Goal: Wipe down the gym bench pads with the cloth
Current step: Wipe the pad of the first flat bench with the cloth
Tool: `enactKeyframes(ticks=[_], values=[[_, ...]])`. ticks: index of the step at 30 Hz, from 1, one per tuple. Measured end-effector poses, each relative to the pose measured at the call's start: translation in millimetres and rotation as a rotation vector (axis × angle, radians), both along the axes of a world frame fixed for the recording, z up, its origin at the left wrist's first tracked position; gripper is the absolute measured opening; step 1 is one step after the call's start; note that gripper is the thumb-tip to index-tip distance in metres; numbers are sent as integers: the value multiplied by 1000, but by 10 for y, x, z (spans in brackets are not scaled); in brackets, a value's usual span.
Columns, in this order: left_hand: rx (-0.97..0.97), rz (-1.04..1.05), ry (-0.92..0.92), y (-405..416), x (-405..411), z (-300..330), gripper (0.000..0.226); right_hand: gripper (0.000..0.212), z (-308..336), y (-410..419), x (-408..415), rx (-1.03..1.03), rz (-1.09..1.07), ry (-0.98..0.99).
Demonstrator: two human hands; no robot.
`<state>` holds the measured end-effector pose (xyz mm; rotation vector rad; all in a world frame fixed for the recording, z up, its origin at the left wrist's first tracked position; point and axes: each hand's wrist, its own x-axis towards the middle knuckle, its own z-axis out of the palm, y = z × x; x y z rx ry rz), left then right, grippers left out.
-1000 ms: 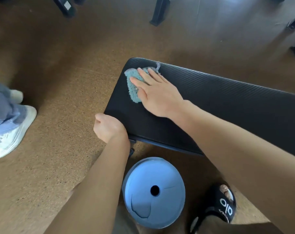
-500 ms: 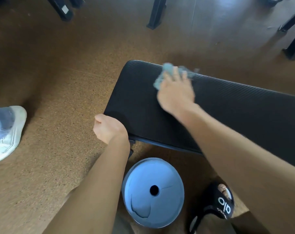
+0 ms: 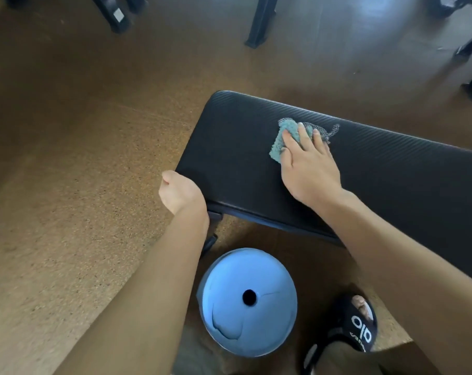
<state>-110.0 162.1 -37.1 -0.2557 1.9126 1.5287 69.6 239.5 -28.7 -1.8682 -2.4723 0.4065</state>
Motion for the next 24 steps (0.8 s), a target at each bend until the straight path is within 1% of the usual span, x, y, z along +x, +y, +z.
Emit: enactKeyframes(ticks=[1,2,4,6,8,10,12,15,18,20,22,24], values=[[-5,-46,-32,-36,-26,1,41,55,14,-15,-189,3,11,10],[-6,-103,-69,-82,-62,1,41,56,21,-71,-426,17,69,16],[40,-208,-139,-192,-163,-27,41,55,-1,-317,-920,57,277,42],[138,-286,-204,-335,-278,-24,48,52,-64,-648,-1264,93,476,43],[236,-325,-285,-438,-374,-27,60,49,-130,-805,-1329,149,589,55],[266,-385,-302,-500,-420,-31,69,47,-183,-813,-1175,234,696,29],[263,-403,-295,-502,-416,-19,76,54,-222,-821,-933,301,768,-34],[234,-390,-263,-484,-396,15,79,68,-236,-966,-531,368,784,-115],[213,-424,-194,-503,-361,25,74,81,-264,-1054,63,404,715,-164],[198,-448,-159,-515,-341,25,68,92,-277,-1094,560,382,644,-168],[188,-466,-139,-516,-331,30,66,98,-252,-1166,995,352,588,-196],[187,-455,-110,-510,-314,29,67,99,-230,-1204,1208,320,550,-211]])
